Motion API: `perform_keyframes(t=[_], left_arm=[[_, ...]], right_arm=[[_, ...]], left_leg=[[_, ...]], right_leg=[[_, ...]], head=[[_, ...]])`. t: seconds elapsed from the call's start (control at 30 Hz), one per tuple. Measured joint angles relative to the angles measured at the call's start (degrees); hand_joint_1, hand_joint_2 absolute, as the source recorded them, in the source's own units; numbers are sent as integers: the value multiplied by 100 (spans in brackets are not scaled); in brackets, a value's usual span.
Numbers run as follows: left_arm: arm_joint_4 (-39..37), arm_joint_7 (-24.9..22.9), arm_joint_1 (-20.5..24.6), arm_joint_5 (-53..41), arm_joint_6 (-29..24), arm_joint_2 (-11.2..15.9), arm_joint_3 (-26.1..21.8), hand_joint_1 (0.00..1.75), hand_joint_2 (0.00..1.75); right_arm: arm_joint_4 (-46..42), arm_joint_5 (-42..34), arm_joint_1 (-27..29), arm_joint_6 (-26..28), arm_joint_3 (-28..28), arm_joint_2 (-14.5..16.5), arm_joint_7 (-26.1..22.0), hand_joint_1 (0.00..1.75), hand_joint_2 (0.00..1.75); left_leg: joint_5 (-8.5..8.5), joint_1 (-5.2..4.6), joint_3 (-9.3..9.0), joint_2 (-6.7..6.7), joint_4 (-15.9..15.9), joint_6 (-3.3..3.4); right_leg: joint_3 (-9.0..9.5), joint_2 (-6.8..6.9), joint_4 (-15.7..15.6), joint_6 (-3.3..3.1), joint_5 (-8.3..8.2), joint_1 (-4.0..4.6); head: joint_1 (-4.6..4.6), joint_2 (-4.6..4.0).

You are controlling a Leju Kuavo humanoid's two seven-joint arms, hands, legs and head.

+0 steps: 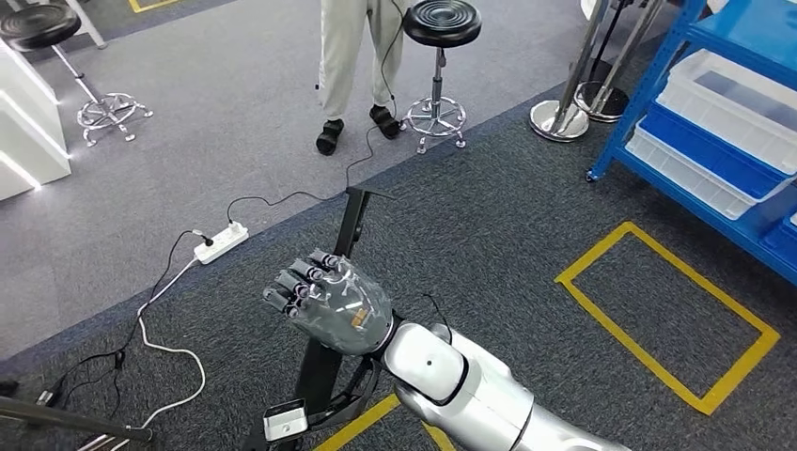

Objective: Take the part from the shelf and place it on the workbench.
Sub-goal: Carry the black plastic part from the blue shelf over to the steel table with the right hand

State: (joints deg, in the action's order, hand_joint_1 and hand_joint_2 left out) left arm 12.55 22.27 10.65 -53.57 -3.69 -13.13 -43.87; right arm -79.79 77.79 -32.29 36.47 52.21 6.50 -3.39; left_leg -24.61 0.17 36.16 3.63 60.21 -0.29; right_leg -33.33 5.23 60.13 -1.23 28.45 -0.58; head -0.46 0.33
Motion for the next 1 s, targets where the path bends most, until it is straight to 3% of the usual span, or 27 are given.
perform_keyframes(t=[0.03,0.1,0.13,0.2,0.23,0.3,0.33,0.37,0.4,0.47,0.53,0.67,0.77,0.8,0.9,0.93,1.0], left_arm=[[0,0,6,0,0,-1,2,0,175],[0,-1,-2,1,0,-2,3,0,175],[0,1,-12,1,0,-3,4,0,175],[0,1,-11,3,0,-5,5,0,175],[0,1,-2,3,0,-7,7,0,175],[0,-2,14,2,-1,-7,9,0,175],[0,-2,12,3,-3,-6,9,0,175],[0,-2,7,3,-5,-5,9,0,175],[0,-2,4,3,-7,-6,9,0,175],[0,-2,6,2,-8,-10,10,0,175],[0,-2,13,3,-8,-14,11,0,175],[0,-4,-7,4,-9,-14,11,0,175],[0,-4,-11,4,-11,-9,11,0,175],[0,-4,-15,4,-13,-7,12,0,175],[0,-11,5,3,-13,-5,27,0,175],[0,-14,11,3,-13,-5,32,0,175],[0,-15,1,5,-14,1,36,0,175]], right_arm=[[-3,0,-1,-1,0,-1,0,175,175],[-9,1,-6,-4,0,3,0,175,175],[-14,2,-11,-8,1,5,-1,175,175],[-30,4,-28,-24,2,3,-1,175,175],[-33,4,-32,-36,3,-5,-1,175,175],[-31,4,-23,-52,4,-28,0,175,175],[-29,4,-17,-55,6,-39,0,175,175],[-29,4,-15,-56,8,-46,0,175,175],[-30,4,-17,-56,10,-48,0,175,175],[-32,4,-24,-56,14,-50,-1,175,175],[-33,4,-26,-56,15,-55,-2,175,175],[-36,4,-37,-56,18,-50,-1,175,175],[-36,5,-44,-56,18,-39,-2,175,175],[-36,8,-48,-56,18,-33,-2,175,175],[-28,17,-62,-66,19,-24,-2,175,175],[-25,17,-65,-71,20,-25,-2,175,175],[-20,17,-66,-75,20,-25,-2,175,175]], left_leg=[[1,-31,-51,56,-114,35],[20,-30,-64,-66,-161,92],[42,-14,-85,-135,-204,119],[89,25,-132,-266,-285,182],[96,25,-136,-332,-296,199],[95,27,-131,-481,-289,217],[91,27,-131,-567,-278,217],[85,29,-131,-655,-260,212],[73,32,-132,-743,-235,200],[33,34,-101,-901,-156,153],[14,43,-44,-1020,-105,85],[38,86,-9,-1153,-135,-11],[33,87,2,-1177,-129,-29],[13,78,13,-1117,-99,-40],[-431,82,562,-566,993,-128],[-510,95,730,-434,1298,-153],[-214,98,550,-351,918,-141]], right_leg=[[15,56,-8,25,11,11],[49,163,-37,84,29,26],[63,126,-20,114,61,21],[-58,-144,301,154,282,2],[-208,-325,632,161,454,-13],[-576,-485,1324,167,715,-17],[-676,-506,1465,170,695,-18],[-671,-519,1385,170,556,-22],[-567,-554,1102,167,331,-29],[-276,-801,389,152,-26,-62],[-155,-980,76,135,-104,-68],[-141,-880,62,73,-106,-18],[-116,-828,20,44,-124,-56],[-96,-787,-10,25,-134,-71],[-7,-447,-66,-54,-102,-45],[16,-321,-66,-70,-78,-33],[57,-173,-63,-57,-37,-27]], head=[[1,0],[0,0],[1,0],[3,0],[3,0],[2,0],[2,0],[2,0],[2,0],[3,0],[3,0],[2,0],[2,0],[1,0],[-21,0],[-27,0],[-28,0]])
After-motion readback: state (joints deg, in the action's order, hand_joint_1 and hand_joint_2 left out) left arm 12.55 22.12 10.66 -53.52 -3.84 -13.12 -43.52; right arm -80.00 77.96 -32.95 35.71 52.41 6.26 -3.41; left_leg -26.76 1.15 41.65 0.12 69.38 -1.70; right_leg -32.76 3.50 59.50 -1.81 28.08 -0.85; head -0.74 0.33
